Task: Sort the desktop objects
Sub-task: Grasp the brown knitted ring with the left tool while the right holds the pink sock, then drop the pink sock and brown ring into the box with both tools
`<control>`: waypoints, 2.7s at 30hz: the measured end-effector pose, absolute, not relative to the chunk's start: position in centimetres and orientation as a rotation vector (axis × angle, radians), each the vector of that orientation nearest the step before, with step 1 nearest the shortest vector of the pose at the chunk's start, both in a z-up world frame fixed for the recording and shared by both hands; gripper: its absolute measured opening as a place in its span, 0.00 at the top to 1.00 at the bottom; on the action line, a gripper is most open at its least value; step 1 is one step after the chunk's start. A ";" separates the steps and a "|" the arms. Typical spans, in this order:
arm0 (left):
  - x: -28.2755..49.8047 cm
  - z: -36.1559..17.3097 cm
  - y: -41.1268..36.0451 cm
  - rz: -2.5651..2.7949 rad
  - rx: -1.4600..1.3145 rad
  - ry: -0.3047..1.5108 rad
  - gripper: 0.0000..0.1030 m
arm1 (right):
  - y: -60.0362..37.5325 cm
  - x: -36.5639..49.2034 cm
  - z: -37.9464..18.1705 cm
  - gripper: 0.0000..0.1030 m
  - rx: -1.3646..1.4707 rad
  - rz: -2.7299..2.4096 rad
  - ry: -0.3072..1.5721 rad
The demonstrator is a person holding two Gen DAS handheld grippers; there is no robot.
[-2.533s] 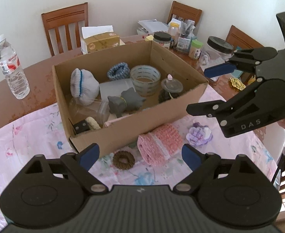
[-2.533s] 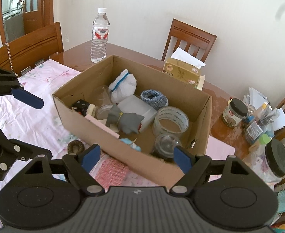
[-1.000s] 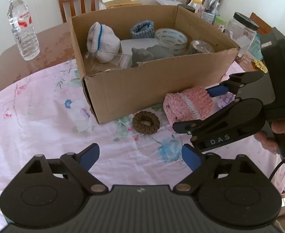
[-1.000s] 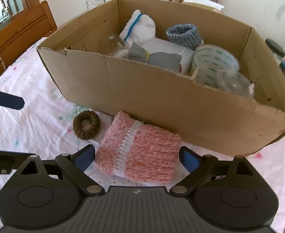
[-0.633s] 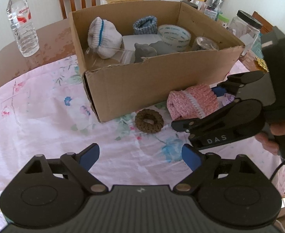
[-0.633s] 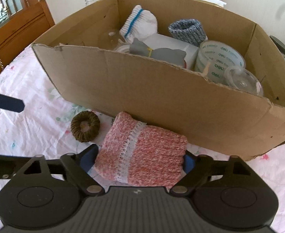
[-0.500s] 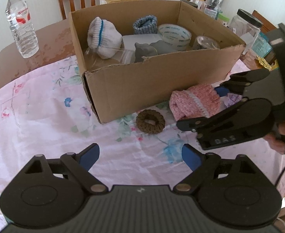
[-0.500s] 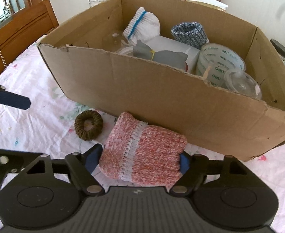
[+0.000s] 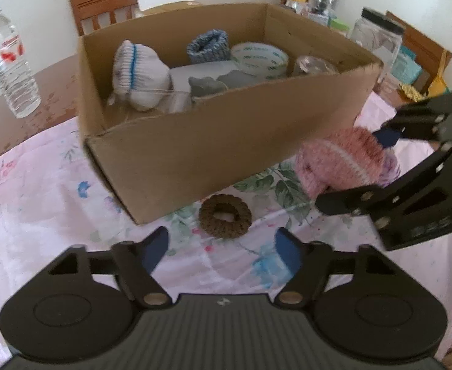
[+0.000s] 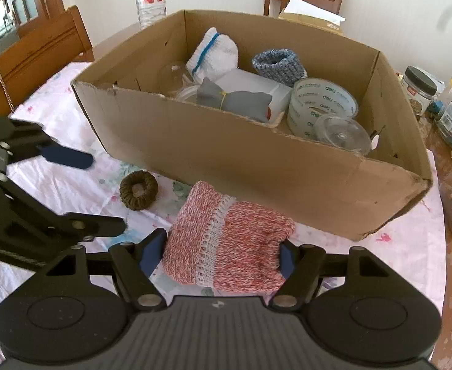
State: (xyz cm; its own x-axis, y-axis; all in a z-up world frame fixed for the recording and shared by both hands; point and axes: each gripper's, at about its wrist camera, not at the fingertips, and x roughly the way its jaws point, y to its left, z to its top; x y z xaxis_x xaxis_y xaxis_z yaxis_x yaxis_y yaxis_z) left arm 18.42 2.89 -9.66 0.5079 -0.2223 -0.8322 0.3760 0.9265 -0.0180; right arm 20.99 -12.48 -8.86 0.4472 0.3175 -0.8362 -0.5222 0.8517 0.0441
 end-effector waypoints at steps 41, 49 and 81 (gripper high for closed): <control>16.0 -3.4 1.1 -0.409 0.175 0.872 0.64 | -15.4 18.5 -3.0 0.26 -0.300 0.545 0.868; 16.1 -0.8 1.2 -0.407 0.177 0.821 0.64 | -15.5 19.1 -0.6 0.26 -0.306 0.550 0.821; 23.9 1.9 3.3 -0.324 0.185 0.762 0.35 | -11.8 26.4 1.6 0.17 -0.381 0.580 0.754</control>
